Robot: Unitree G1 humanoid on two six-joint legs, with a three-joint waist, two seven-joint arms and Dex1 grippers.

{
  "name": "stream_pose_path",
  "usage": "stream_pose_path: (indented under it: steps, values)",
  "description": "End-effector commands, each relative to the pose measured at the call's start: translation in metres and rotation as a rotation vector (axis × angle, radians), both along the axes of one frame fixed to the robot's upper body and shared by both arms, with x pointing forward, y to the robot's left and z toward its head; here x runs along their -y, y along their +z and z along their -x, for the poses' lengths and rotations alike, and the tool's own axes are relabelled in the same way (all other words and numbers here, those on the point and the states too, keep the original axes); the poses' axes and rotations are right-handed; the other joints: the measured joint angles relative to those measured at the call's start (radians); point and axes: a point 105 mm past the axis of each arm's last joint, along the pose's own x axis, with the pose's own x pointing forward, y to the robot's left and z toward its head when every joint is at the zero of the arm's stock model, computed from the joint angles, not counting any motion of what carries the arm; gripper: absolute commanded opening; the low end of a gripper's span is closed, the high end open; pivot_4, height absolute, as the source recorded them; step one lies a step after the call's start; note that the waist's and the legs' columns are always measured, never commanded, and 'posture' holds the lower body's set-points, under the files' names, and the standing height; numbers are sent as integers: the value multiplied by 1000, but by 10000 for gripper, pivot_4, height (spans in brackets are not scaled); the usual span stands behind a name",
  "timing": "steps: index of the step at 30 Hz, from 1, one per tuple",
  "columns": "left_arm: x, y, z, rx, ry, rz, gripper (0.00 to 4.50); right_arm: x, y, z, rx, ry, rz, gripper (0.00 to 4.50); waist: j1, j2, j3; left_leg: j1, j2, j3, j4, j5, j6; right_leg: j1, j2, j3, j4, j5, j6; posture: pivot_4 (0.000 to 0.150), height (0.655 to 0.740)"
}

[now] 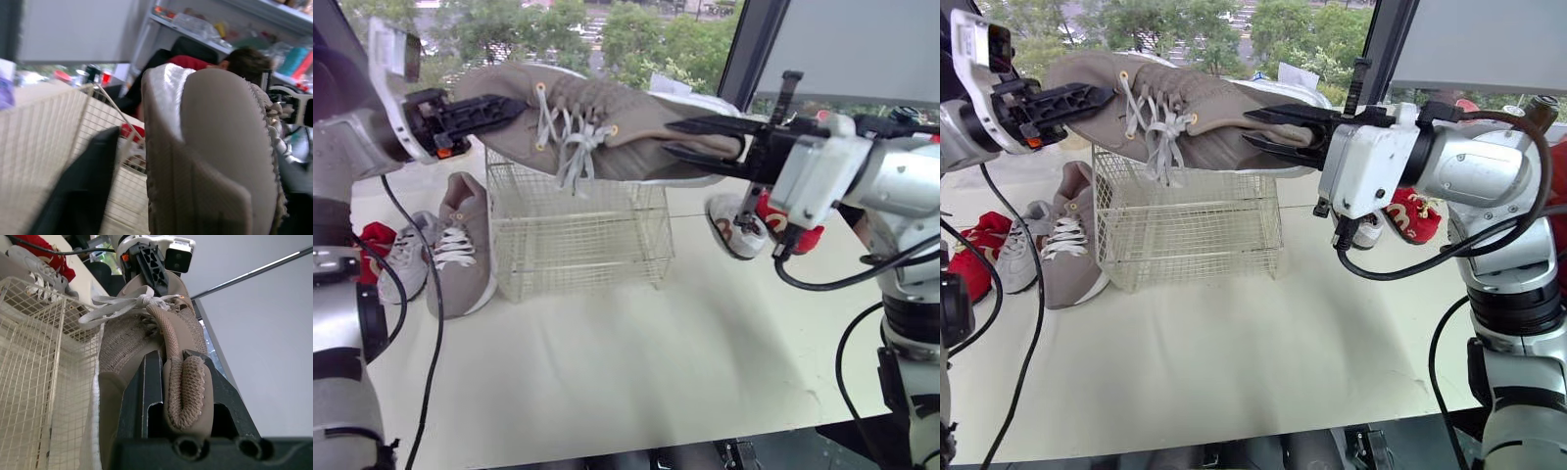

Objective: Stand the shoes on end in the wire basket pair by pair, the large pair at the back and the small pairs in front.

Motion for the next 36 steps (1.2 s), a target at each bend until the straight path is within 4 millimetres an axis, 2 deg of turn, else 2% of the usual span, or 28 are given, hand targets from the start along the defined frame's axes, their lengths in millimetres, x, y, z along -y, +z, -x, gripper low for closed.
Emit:
stream_pose_path:
  steps: [1,3,7,9,13,15,16,18,20,22,24,29,36]
  values:
    - [-2,24,16,76,-51,21,11463,2,14,12,82,4,-25,1969,1,0,0,0,0,0,0,0,0,0,0,0,0,0,0,1500,7400]
    - [-2,25,15,78,-38,23,5178,2,11,11,59,-6,-25,1969,3,0,0,0,0,0,0,0,0,0,0,0,1,0,0,1500,7400]
    - [-2,27,14,66,-13,54,4950,6,12,4,-47,-42,-110,1969,7,0,0,0,0,-1,1,0,0,1,0,0,1,0,0,1500,7400]
    - [-6,28,16,48,13,111,4950,17,22,-6,-147,-84,-258,12104,5,0,0,0,0,-1,1,0,0,1,-1,0,1,0,0,1500,7400]
    - [-27,32,20,26,146,325,4950,65,41,-28,-316,-187,-614,32256,4,-1,0,1,3,-2,2,0,0,1,-1,0,3,0,0,1500,7400]
    - [-31,31,23,23,185,385,4950,74,44,-31,-352,-200,-692,42346,4,-1,0,1,4,-3,2,0,0,1,-1,0,4,1,0,1500,7400]
    - [-31,30,24,36,216,445,4950,80,45,-33,-420,-164,-799,44014,4,-1,0,0,4,-2,2,0,0,1,-1,0,4,1,0,1500,7400]
    - [-32,28,26,48,275,563,4950,87,41,-38,-545,-102,-965,44014,6,-1,0,2,4,-3,2,0,0,2,-2,0,4,1,1,1500,7400]
    - [-25,24,27,37,308,679,4950,75,29,-41,-742,23,-1068,44014,7,-2,-1,2,4,-5,2,1,-1,3,-2,0,4,2,1,1500,7400]
    - [-4,14,28,1,307,749,4950,42,15,-36,-959,211,-1084,44014,6,-2,-1,3,4,-5,2,1,-1,4,-3,1,3,5,0,1500,7400]
    - [13,8,30,-43,291,815,4950,15,8,-36,-1100,330,-1094,44014,5,-2,-1,3,4,-5,2,1,-1,4,-3,1,2,7,1,1500,7400]
    - [35,0,38,-111,280,865,4950,-12,20,-32,-1164,473,-1178,44014,5,-2,-1,2,2,-4,2,1,-1,4,-1,1,2,8,0,1500,7400]
    - [33,-12,42,-161,262,844,4950,-22,24,-31,-1169,520,-1161,44014,4,-1,-1,2,1,-3,2,1,-1,4,0,0,1,8,0,1500,7400]
